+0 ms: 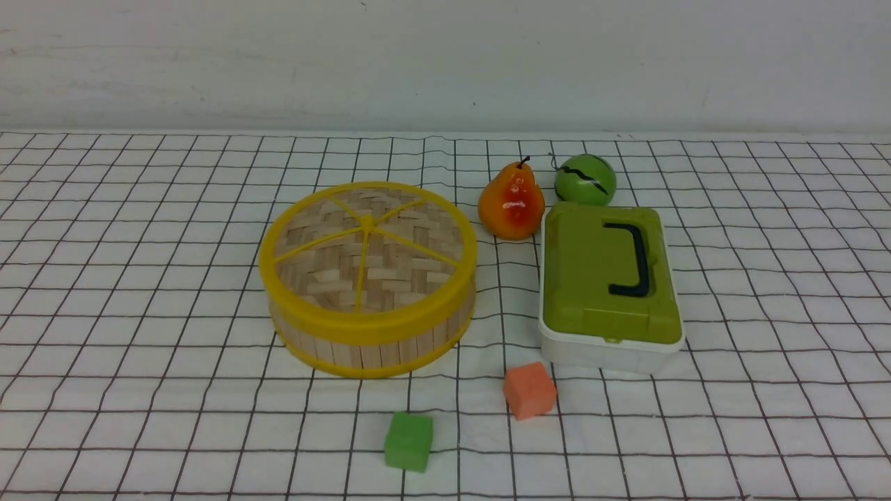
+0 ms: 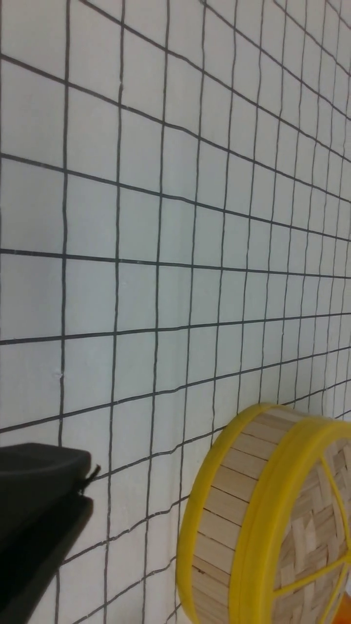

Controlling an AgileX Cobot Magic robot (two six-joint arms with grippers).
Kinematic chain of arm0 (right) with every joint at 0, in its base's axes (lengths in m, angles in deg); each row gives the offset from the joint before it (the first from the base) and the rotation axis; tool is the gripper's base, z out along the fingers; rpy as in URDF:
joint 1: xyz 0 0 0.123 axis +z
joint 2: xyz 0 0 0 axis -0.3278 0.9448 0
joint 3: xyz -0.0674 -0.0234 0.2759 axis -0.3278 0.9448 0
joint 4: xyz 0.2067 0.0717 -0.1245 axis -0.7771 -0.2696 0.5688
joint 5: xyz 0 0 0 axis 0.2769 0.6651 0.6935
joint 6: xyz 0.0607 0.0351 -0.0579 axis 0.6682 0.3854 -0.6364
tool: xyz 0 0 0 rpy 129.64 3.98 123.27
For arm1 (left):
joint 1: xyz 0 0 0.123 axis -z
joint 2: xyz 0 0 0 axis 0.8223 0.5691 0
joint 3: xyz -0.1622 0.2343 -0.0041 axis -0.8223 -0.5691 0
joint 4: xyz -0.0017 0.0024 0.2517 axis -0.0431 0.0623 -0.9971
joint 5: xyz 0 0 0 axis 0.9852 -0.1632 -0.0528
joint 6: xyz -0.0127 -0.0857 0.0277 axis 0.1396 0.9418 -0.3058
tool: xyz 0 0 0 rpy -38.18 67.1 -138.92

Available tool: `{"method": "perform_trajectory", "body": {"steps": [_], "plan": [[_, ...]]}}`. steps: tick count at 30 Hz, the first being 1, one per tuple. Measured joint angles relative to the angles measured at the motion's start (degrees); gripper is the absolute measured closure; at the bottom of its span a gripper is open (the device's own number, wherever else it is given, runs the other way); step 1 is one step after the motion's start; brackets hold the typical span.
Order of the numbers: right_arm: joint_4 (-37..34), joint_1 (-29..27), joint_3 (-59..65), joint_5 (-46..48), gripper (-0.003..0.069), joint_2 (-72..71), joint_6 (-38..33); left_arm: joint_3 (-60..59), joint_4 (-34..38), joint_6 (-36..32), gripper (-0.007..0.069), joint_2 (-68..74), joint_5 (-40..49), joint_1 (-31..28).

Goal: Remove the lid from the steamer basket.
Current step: Use the left arm to lift the lid of the steamer

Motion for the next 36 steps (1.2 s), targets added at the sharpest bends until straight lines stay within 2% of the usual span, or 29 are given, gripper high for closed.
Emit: {"method": "perform_trajectory", "body": {"steps": [3, 5, 6, 7, 8, 12, 13, 15, 17, 19, 21, 23, 26, 30, 31, 36], "plan": [[0.0, 0.0, 0.0, 0.0, 0.0419, 0.0, 0.0, 0.0, 0.0, 0.0, 0.0571, 0.0, -6.31, 0.0], [0.0, 0.0, 0.0, 0.0, 0.0419, 0.0, 0.0, 0.0, 0.0, 0.0, 0.0568, 0.0, -13.55, 0.0], [0.0, 0.0, 0.0, 0.0, 0.0419, 0.0, 0.0, 0.0, 0.0, 0.0, 0.0568, 0.0, -13.55, 0.0], [0.0, 0.0, 0.0, 0.0, 0.0419, 0.0, 0.0, 0.0, 0.0, 0.0, 0.0568, 0.0, -22.19, 0.0], [0.0, 0.0, 0.0, 0.0, 0.0419, 0.0, 0.0, 0.0, 0.0, 0.0, 0.0567, 0.0, -26.48, 0.0], [0.0, 0.0, 0.0, 0.0, 0.0419, 0.0, 0.0, 0.0, 0.0, 0.09, 0.0567, 0.0, -37.09, 0.0], [0.0, 0.0, 0.0, 0.0, 0.0419, 0.0, 0.0, 0.0, 0.05, 1.25, 0.0567, 0.0, -42.7, 0.0], [0.0, 0.0, 0.0, 0.0, 0.0419, 0.0, 0.0, 0.0, 0.4, 2.48, 0.0567, 0.0, -46.02, 0.0], [0.0, 0.0, 0.0, 0.0, 0.0419, 0.0, 0.0, 0.0, 2.31, 8.31, 0.0567, 0.0, -51.85, 0.0], [0.05, 0.0, 0.0, 0.0, 0.0419, 0.0, 0.0, 0.82, 4.57, 13.44, 0.0578, 0.0, -52.7, 0.0], [0.05, 0.0, 0.0, 0.0, 0.0419, 0.0, 0.0, 5.19, 8.05, 17.49, 0.062, 0.0, -48.8, 0.0], [0.05, 0.0, 0.0, 0.0, 0.0419, 0.0, 0.0, 9.76, 9.23, 17.03, 0.0637, 0.0, -43.89, 0.0], [0.05, 0.0, 0.0, 0.0, 0.0419, 0.0, 0.0, 22.68, 9.68, 10.07, 0.0637, 3.3, -29.41, 0.0], [0.05, 0.0, 0.0, 0.0, 0.0419, 0.0, 0.0, 38.39, 9.68, 2.93, 0.0637, 17.07, -8.31, 0.0], [0.05, 0.0, 0.0, 0.0, 0.0419, 0.0, 0.0, 38.88, 9.68, 2.93, 0.0637, 17.07, -7.62, 0.0], [0.05, 0.0, 0.0, 0.0, 0.0419, 0.0, 0.0, 45.01, 10.45, 1.8, 0.0637, 34.28, -0.21, 0.0]]}}
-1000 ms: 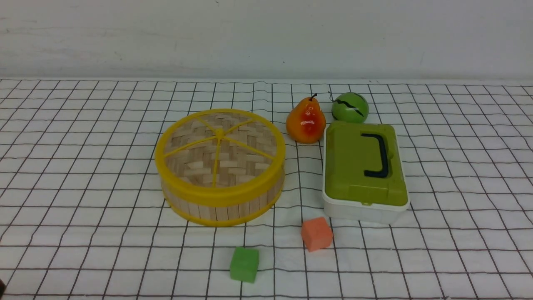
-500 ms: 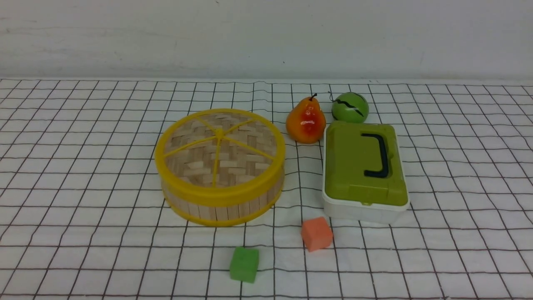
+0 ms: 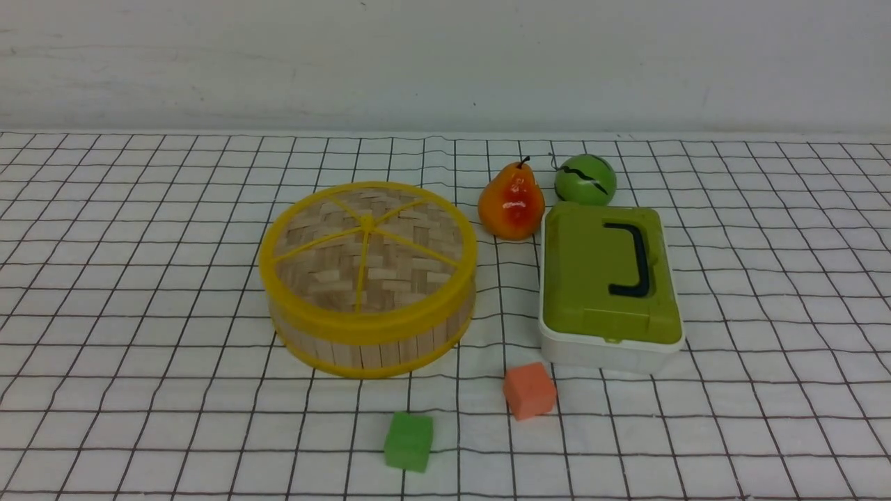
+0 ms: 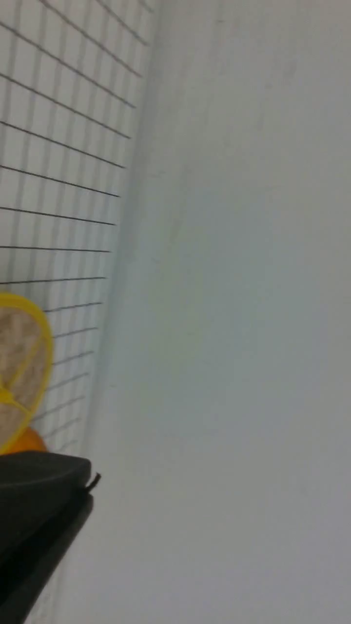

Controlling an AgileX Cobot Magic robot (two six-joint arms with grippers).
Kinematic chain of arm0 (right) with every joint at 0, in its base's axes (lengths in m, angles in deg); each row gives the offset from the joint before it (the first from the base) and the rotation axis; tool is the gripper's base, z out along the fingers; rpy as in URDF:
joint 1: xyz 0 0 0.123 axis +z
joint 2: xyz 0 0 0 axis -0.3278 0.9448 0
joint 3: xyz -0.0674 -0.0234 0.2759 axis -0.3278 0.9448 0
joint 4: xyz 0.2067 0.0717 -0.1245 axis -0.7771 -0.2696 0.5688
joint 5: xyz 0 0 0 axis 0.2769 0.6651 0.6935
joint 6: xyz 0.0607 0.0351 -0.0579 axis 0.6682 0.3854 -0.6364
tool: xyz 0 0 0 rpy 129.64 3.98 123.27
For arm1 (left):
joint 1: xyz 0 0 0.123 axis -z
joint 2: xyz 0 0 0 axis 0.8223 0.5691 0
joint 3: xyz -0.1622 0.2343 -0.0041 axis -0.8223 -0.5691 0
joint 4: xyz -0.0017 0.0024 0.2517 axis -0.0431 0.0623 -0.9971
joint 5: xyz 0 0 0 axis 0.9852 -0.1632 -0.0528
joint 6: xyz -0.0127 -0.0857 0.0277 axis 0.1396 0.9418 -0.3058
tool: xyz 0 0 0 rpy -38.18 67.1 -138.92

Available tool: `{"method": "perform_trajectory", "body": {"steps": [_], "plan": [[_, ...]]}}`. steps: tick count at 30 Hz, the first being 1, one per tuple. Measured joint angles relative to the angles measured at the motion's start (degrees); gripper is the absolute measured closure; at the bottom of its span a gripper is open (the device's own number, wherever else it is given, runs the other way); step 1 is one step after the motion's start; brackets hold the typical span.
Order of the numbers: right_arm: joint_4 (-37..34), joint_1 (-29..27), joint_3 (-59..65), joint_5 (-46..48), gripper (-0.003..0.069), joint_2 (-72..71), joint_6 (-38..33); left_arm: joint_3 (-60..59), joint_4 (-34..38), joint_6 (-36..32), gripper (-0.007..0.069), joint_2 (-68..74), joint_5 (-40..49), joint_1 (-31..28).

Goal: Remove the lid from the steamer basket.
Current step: Use the left arm to lift the lid of the steamer

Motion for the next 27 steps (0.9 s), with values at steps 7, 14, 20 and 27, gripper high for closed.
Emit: {"method": "perform_trajectory", "body": {"steps": [7, 14, 20, 27], "plan": [[0.0, 0.0, 0.0, 0.0, 0.0419, 0.0, 0.0, 8.23, 12.88, -6.82, 0.0637, 20.52, 14.89, 0.0], [0.0, 0.0, 0.0, 0.0, 0.0419, 0.0, 0.0, 19.11, 29.81, -19.7, 0.0637, 37.97, 23.71, 0.0], [0.0, 0.0, 0.0, 0.0, 0.0419, 0.0, 0.0, 31.48, 31.3, -21.15, 0.0637, 51.03, 30.25, 0.39], [0.0, 0.0, 0.0, 0.0, 0.0419, 0.0, 0.0, 49.09, 10.19, -10.03, 0.0637, 63.86, 35.64, 8.81]]}}
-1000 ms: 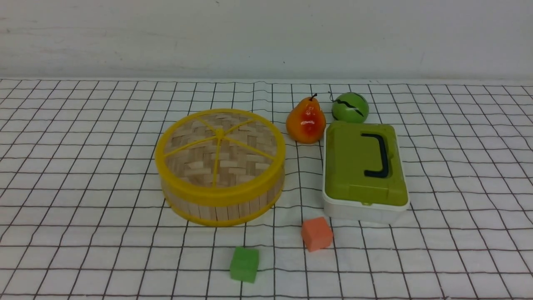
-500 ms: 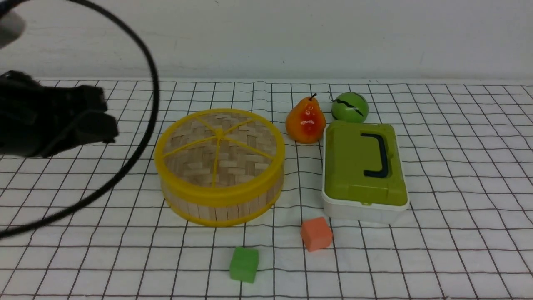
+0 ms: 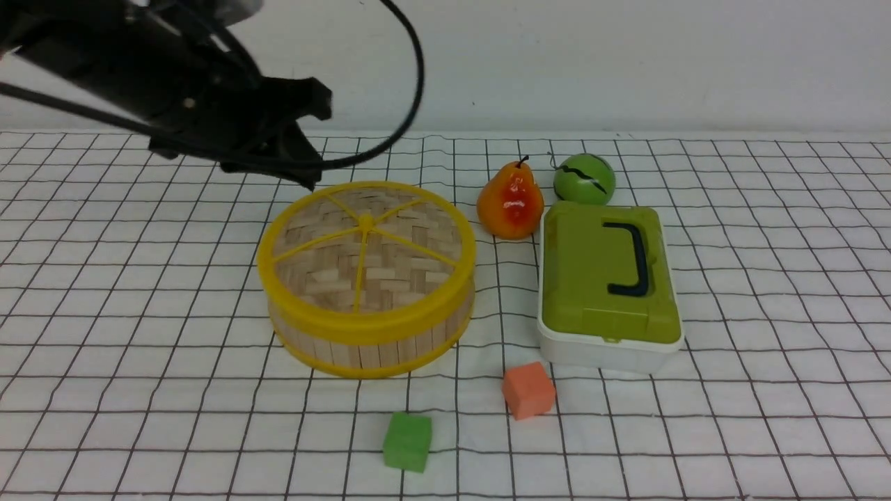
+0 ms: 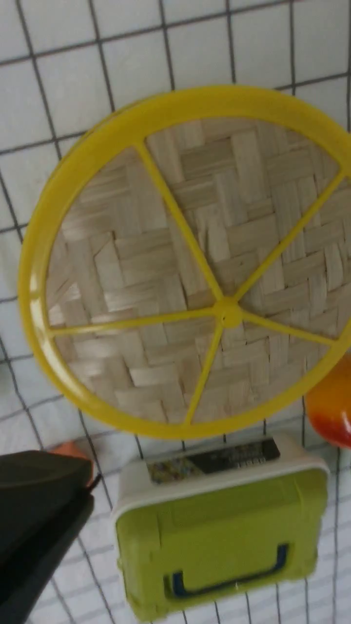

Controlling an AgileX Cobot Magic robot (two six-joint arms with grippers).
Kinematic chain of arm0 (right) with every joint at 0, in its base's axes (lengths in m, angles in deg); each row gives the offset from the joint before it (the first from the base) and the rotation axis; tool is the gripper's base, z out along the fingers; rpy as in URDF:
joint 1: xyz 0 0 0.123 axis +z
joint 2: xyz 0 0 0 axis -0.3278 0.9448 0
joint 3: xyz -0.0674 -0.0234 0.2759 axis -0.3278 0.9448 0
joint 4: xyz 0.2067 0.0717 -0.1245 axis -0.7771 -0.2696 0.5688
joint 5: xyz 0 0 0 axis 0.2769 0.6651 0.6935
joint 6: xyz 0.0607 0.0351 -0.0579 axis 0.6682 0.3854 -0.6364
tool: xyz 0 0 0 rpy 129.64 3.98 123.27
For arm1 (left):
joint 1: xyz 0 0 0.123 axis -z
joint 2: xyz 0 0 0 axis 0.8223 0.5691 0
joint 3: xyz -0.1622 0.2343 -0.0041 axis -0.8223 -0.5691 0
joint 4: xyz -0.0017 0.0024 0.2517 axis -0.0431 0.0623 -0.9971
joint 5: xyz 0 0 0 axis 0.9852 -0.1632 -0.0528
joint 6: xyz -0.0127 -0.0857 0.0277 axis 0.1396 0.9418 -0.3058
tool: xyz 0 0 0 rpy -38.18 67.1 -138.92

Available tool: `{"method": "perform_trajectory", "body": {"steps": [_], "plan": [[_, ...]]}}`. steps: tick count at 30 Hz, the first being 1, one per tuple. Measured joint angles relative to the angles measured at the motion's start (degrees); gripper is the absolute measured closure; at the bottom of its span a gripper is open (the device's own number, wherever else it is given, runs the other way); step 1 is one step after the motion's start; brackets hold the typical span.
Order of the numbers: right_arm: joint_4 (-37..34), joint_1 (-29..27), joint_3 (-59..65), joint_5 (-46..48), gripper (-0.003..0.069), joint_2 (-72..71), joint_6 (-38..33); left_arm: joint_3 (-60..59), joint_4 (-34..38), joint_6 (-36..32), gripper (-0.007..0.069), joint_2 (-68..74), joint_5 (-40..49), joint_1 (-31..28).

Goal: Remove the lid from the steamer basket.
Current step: Use the left arm to lift the lid of the steamer, then use the left arm to place the steamer lid on the table

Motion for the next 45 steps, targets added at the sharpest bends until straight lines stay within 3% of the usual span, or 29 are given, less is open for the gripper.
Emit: {"method": "perform_trajectory", "body": {"steps": [1, 2, 3, 5, 7, 12, 17, 23, 28, 31, 41, 45], "plan": [[0.0, 0.0, 0.0, 0.0, 0.0419, 0.0, 0.0, 4.17, -8.19, 4.35, 0.0634, 2.98, 0.25, 3.17], [0.0, 0.0, 0.0, 0.0, 0.0419, 0.0, 0.0, 4.61, -9.1, 4.35, 0.0632, 3.7, 0.25, 3.51], [0.0, 0.0, 0.0, 0.0, 0.0419, 0.0, 0.0, 7.82, -15.71, 7.83, 0.0614, 6.61, 0.38, 6.0], [0.0, 0.0, 0.0, 0.0, 0.0419, 0.0, 0.0, 9.55, -19.28, 10.17, 0.0587, 8.31, 0.43, 7.31], [0.0, 0.0, 0.0, 0.0, 0.0419, 0.0, 0.0, 12.8, -25.27, 13.96, 0.0512, 12.02, 0.43, 9.48], [0.06, 0.0, 0.0, 0.0, 0.0419, 0.0, 0.0, 15.63, -28.4, 17.86, 0.0338, 17.16, -0.06, 10.54], [0.06, 0.0, 0.0, 0.0, 0.0419, 0.0, 0.0, 15.7, -28.8, 19.32, 0.0272, 20.23, -0.7, 10.54], [0.06, 0.0, 0.0, 0.0, 0.0419, 0.0, 0.0, 15.7, -28.95, 21.22, 0.0293, 21.87, -1.72, 10.54], [0.06, 0.0, 0.0, 0.0, 0.0419, 0.0, 0.0, 15.8, -29.13, 21.36, 0.0409, 23.05, -2.18, 10.54], [0.06, 0.0, 0.0, 0.0, 0.0419, 0.0, 0.0, 16.07, -29.3, 21.36, 0.0515, 23.44, -2.95, 10.54], [0.06, 0.0, 0.0, 0.0, 0.0419, 0.0, 0.0, 15.83, -29.88, 21.36, 0.0515, 17.82, -2.72, 10.54], [0.06, 0.0, 0.0, 0.0, 0.0419, 0.0, 0.0, 15.83, -36.57, 21.9, 0.0515, 8.25, -2.66, 10.54]]}}
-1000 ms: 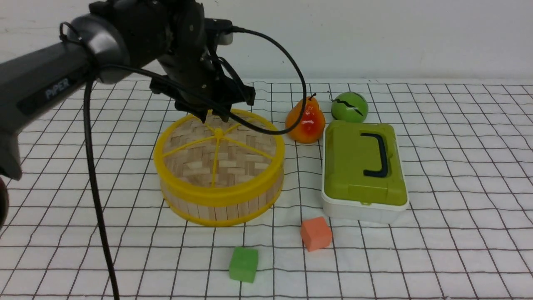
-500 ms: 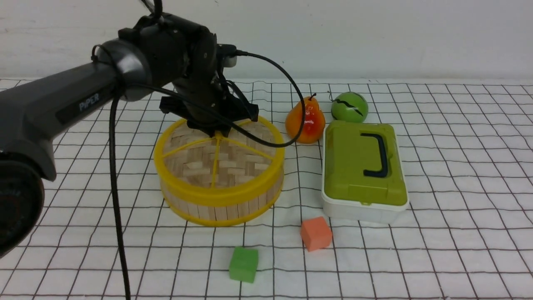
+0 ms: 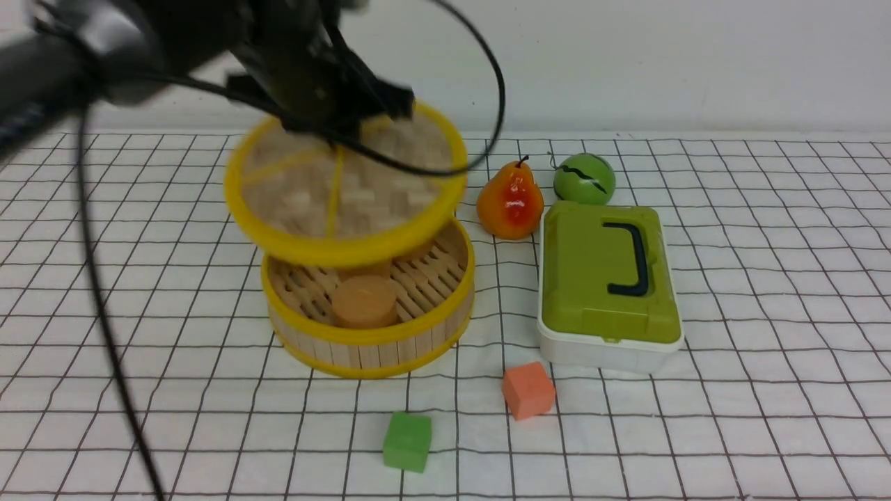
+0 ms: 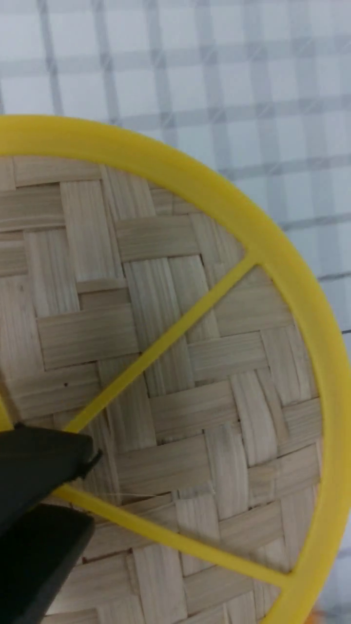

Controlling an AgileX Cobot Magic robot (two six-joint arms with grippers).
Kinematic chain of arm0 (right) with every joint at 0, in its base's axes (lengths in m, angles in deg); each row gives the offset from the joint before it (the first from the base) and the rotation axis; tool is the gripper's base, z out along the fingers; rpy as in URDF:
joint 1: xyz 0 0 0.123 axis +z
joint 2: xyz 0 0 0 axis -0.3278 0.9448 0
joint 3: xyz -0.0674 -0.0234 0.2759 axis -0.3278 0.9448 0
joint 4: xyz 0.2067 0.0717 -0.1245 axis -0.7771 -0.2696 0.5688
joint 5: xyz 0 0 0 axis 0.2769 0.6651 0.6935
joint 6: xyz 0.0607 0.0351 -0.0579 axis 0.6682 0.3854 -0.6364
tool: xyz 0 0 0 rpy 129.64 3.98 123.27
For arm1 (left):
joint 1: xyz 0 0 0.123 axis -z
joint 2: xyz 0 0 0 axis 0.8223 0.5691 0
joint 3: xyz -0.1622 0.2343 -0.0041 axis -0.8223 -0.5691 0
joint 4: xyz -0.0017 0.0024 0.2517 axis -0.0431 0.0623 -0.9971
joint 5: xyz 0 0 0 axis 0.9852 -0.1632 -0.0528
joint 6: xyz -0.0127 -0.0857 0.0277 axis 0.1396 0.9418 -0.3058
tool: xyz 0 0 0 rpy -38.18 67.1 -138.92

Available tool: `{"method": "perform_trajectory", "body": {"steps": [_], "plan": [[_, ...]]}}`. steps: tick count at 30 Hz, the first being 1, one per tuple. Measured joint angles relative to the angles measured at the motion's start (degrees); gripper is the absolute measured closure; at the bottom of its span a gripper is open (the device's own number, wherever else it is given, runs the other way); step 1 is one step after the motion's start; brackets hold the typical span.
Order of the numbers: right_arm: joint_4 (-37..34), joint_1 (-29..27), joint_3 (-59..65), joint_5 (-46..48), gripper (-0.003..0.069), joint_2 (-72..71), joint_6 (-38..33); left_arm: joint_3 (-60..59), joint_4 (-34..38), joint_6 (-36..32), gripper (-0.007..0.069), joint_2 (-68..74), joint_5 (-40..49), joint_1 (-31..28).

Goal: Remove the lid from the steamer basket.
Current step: Use the left arm to place the steamer lid on the table

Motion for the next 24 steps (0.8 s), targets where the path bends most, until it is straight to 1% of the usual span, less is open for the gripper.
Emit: {"method": "perform_trajectory", "body": {"steps": [2, 3, 4, 7, 8, 11, 13, 15, 16, 17, 19, 24], "plan": [[0.0, 0.0, 0.0, 0.0, 0.0419, 0.0, 0.0, 0.06, -4.72, 1.27, 0.0515, -3.58, 0.35, -0.28], [0.0, 0.0, 0.0, 0.0, 0.0419, 0.0, 0.0, 0.06, -5.15, 1.41, 0.0515, -3.89, 0.35, -0.39], [0.0, 0.0, 0.0, 0.0, 0.0419, 0.0, 0.0, 0.06, -7.91, 2.77, 0.0515, -5.73, 0.59, -1.17], [0.0, 0.0, 0.0, 0.0, 0.0419, 0.0, 0.0, 0.23, -11.0, 5.31, 0.0515, -7.47, 1.82, -4.89], [0.0, 0.0, 0.0, 0.0, 0.0419, 0.0, 0.0, -0.54, -11.46, 6.27, 0.0515, -7.73, 2.15, -7.68], [0.0, 0.0, 0.0, 0.0, 0.0419, 0.0, 0.0, -5.41, -11.41, 8.01, 0.0515, -7.71, 0.42, -13.43], [0.0, 0.0, 0.0, 0.0, 0.0419, 0.0, 0.0, -12.03, -11.0, 9.83, 0.0515, -7.27, -3.83, -17.96], [0.0, 0.0, 0.0, 0.0, 0.0419, 0.0, 0.0, -17.22, -10.86, 11.9, 0.0515, -5.92, -8.47, -20.92], [0.0, 0.0, 0.0, 0.0, 0.0419, 0.0, 0.0, -17.74, -10.86, 11.9, 0.0515, -5.92, -8.98, -21.18], [0.0, 0.0, 0.0, 0.0, 0.0419, 0.0, 0.0, -20.81, -10.86, 13.52, 0.0515, -4.32, -12.2, -22.68], [0.0, 0.0, 0.0, 0.0, 0.0419, 0.0, 0.0, -23.04, -10.86, 14.72, 0.0515, -1.41, -14.73, -23.67], [0.0, 0.0, 0.0, 0.0, 0.0419, 0.0, 0.0, -24.32, -11.37, 15.78, 0.0515, 5.22, -17.67, -23.66]]}}
